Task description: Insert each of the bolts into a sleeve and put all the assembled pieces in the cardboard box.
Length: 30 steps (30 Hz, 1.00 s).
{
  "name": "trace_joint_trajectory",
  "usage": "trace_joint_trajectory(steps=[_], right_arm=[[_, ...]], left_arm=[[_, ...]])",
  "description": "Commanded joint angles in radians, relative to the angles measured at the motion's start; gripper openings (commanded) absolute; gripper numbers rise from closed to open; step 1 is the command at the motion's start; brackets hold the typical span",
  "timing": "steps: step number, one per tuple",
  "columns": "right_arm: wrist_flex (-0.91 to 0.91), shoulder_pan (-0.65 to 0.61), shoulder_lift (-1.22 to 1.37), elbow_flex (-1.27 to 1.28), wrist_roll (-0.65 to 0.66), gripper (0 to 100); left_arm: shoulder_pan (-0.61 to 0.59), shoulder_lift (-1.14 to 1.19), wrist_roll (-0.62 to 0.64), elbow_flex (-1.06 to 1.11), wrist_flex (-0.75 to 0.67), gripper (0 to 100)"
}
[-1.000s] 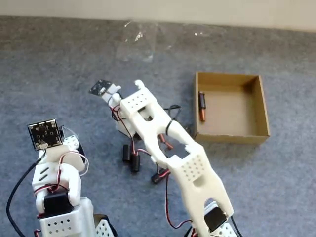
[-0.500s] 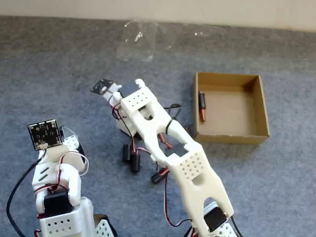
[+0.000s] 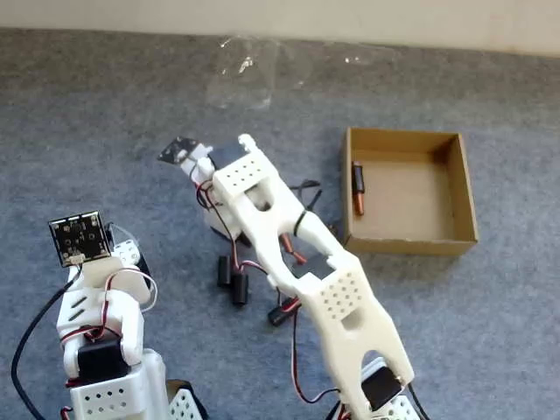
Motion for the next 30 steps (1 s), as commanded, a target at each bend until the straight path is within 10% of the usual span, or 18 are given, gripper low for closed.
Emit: trace_joint_trajectory(steps=[1,13,30], right_arm=[[0.108,0.013,-0.134,-0.171,0.017,0.5],[0.168,0.071,-0.401,-0.329,0.017,0.5],[0.163,0.067,-1.029,0.174,0.015,0.5]], left_arm=[[-0.012,-0.002,-0.008,-0.039,0.003,1],[-0.012,-0.002,-0.008,-0.039,0.003,1],[-0.007,-0.002,-0.009,-0.048,0.005,1]])
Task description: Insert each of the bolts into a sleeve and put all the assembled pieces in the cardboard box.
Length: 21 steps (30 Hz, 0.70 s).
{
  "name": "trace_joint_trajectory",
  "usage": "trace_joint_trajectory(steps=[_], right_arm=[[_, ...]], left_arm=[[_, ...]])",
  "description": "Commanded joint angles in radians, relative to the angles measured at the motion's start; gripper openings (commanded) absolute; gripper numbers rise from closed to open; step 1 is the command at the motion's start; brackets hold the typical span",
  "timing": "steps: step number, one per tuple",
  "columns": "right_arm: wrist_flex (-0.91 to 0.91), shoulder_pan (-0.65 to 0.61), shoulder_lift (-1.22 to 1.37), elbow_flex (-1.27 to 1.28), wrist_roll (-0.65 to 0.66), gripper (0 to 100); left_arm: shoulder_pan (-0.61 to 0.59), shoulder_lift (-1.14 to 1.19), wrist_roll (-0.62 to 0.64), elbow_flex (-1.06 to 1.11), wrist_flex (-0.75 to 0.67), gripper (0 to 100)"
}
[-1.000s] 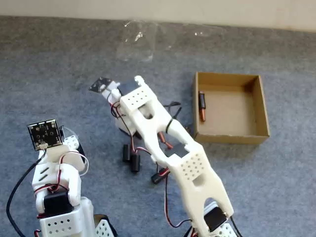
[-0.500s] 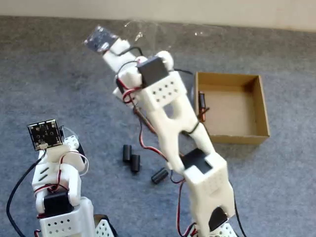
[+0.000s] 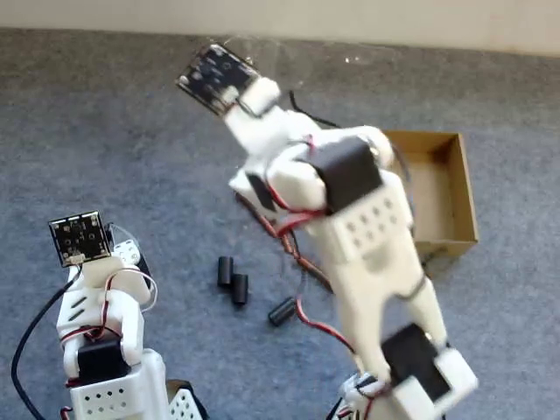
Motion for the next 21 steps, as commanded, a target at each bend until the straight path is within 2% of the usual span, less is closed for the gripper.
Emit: trace_joint_trajectory(steps=[1,7,10,13,21], right_arm=[[0.016,0.015,-0.159,0.054,0.012,0.5],[-0.015,0.019,-0.352,0.231,0.012,0.5],[-0.104,0.019,-0.455,0.387,0.012,0.5],[-0.214,0.019,-0.581,0.565,0.012,0.5],[-0.446,0.030,-0.964,1.010,0.012,0.5]], left_arm=[[-0.007,-0.002,-0.009,-0.048,0.005,1],[-0.004,-0.002,-0.011,-0.067,0.009,1],[0.010,-0.002,-0.017,-0.068,0.009,1],[0.058,-0.001,-0.095,-0.068,0.028,1],[0.137,0.008,-0.178,-0.130,0.095,1]])
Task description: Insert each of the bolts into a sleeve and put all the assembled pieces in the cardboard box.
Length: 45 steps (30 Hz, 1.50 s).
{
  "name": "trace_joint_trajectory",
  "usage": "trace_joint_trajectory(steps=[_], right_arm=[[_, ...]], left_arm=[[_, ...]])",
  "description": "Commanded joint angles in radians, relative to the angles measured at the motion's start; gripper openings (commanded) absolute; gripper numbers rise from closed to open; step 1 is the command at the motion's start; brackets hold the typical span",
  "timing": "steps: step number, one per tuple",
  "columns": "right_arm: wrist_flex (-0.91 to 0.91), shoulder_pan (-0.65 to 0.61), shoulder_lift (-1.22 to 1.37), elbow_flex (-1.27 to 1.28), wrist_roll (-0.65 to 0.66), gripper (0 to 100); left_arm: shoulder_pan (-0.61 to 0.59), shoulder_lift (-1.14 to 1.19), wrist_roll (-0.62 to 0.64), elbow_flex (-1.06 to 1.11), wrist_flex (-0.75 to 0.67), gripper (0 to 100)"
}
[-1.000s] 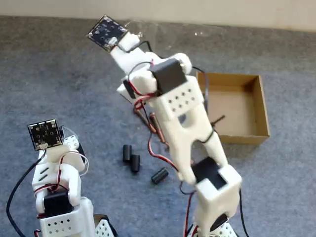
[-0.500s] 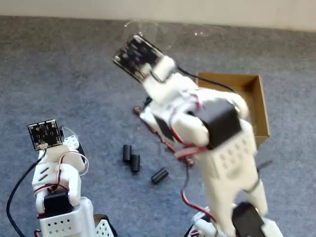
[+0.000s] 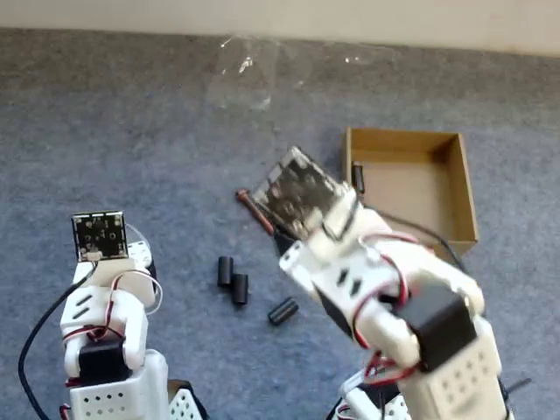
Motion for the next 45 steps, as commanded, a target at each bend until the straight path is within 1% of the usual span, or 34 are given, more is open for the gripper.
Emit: trace_joint_trajectory(steps=[1,2,5,7,13,15,18,22,26,30,32,35,40,42,45], right_arm=[[-0.124,0.047,-0.188,0.151,0.009,0.5],[-0.147,0.067,-0.232,0.197,0.000,0.5],[-0.223,0.162,-0.357,0.328,-0.083,0.5],[-0.274,0.205,-0.433,0.410,-0.103,0.5],[-0.381,0.214,-0.624,0.650,-0.109,0.5],[-0.409,0.214,-0.682,0.717,-0.110,0.5],[-0.430,0.214,-0.765,0.800,-0.173,0.5],[-0.446,0.213,-0.862,0.892,-0.236,0.5],[-0.492,0.213,-0.857,0.958,-0.273,0.5],[-0.568,0.213,-0.860,1.049,-0.278,0.5],[-0.601,0.213,-0.860,1.096,-0.278,0.5],[-0.644,0.213,-0.860,1.152,-0.278,0.5],[-0.661,0.214,-0.860,1.198,-0.278,0.5],[-0.661,0.214,-0.860,1.204,-0.278,0.5],[-0.661,0.214,-0.860,1.204,-0.278,0.5]], left_arm=[[0.073,0.008,-0.055,-0.087,0.064,1],[0.090,0.008,-0.071,-0.097,0.083,1],[0.131,0.008,-0.100,-0.119,0.109,1],[0.143,0.010,-0.104,-0.128,0.110,1],[0.154,0.012,-0.106,-0.203,0.187,1],[0.174,0.030,-0.138,-0.242,0.216,1],[0.194,0.142,-0.161,-0.303,0.224,1],[0.196,0.361,-0.161,-0.409,0.213,1],[0.196,0.568,-0.155,-0.539,0.209,1],[0.197,0.727,-0.046,-0.659,0.216,1],[0.199,0.792,-0.020,-0.707,0.216,1],[0.252,0.878,-0.012,-0.759,0.216,1],[0.410,1.015,-0.012,-0.832,0.216,1],[0.437,1.072,-0.012,-0.881,0.216,1],[0.441,1.171,-0.011,-0.967,0.216,1]])
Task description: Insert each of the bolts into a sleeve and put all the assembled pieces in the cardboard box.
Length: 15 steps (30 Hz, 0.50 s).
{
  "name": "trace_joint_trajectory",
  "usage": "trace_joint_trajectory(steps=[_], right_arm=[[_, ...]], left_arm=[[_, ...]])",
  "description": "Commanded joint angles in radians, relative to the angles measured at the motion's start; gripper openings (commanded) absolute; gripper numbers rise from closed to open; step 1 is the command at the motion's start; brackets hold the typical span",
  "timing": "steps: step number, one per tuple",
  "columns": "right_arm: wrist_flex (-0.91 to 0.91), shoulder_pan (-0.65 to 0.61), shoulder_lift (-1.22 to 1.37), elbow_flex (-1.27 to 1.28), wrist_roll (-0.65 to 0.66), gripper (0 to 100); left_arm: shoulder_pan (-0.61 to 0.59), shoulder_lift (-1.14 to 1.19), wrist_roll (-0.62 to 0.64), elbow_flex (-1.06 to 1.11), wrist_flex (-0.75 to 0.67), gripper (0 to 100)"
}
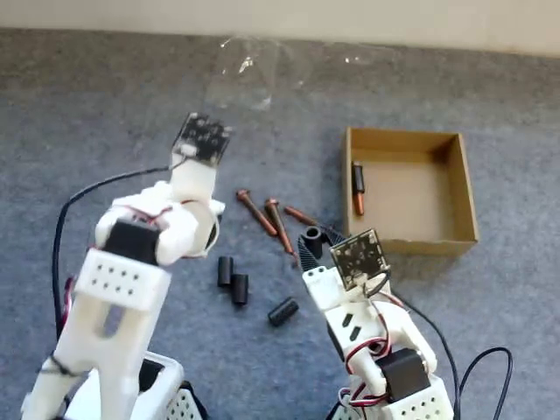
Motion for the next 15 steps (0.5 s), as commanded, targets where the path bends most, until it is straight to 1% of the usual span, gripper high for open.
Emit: trace_joint_trajectory(steps=[1,7,15], right_arm=[[-0.045,0.015,-0.012,-0.007,-0.011,0.5],[-0.042,0.018,-0.012,-0.005,-0.011,0.5],[-0.047,0.015,-0.013,0.051,-0.012,0.5]], left_arm=[[0.022,0.111,0.014,-0.139,-0.003,1],[0.024,0.375,0.155,-0.326,-0.002,1],[0.025,0.682,0.394,-0.544,-0.002,1]])
